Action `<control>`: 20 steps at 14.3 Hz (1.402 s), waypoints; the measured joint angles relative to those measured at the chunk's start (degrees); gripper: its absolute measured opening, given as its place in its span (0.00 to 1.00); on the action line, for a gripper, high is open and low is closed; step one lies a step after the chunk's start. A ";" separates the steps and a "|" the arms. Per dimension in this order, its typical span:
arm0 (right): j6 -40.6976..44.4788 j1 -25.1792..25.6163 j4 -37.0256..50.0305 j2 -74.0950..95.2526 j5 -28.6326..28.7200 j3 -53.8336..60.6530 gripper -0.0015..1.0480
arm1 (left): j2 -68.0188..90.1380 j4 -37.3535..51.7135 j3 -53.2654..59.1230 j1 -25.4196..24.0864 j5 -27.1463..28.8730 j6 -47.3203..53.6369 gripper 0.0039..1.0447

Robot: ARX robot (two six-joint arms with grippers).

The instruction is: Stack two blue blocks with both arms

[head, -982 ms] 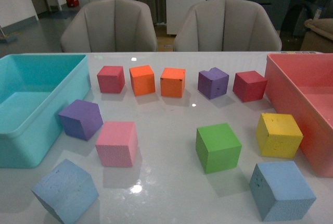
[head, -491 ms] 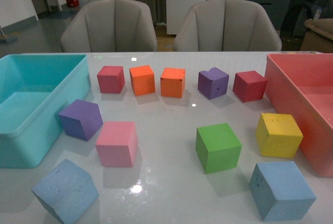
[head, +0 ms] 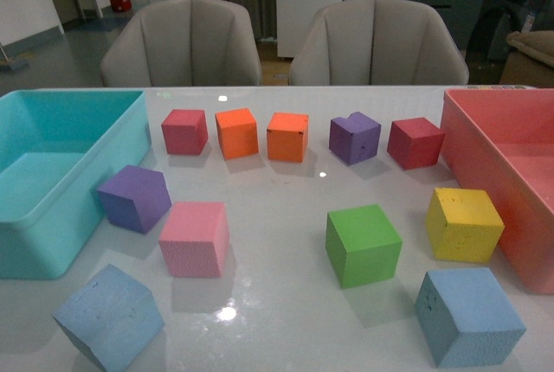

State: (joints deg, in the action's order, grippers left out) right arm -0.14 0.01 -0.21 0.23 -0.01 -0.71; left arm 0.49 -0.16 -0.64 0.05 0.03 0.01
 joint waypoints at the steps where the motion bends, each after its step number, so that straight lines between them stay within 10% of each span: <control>1: 0.00 -0.04 -0.26 0.07 -0.28 -0.04 0.94 | 0.00 0.00 0.00 0.00 0.00 0.00 0.94; 4: -5.03 -6.75 3.93 24.52 -24.17 -9.94 0.94 | 0.00 -0.02 0.00 0.00 0.04 0.00 0.94; 11: -10.80 -16.63 12.20 77.61 -11.21 -30.25 0.94 | 0.00 0.00 0.00 0.00 0.00 0.00 0.94; 20: -14.14 -19.61 12.31 97.96 -7.63 -36.44 0.94 | 0.00 0.00 0.00 0.00 0.00 0.02 0.94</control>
State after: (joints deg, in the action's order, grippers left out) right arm -14.28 -19.59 12.10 98.19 -7.64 -37.15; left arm 0.49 -0.16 -0.64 0.05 0.03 0.03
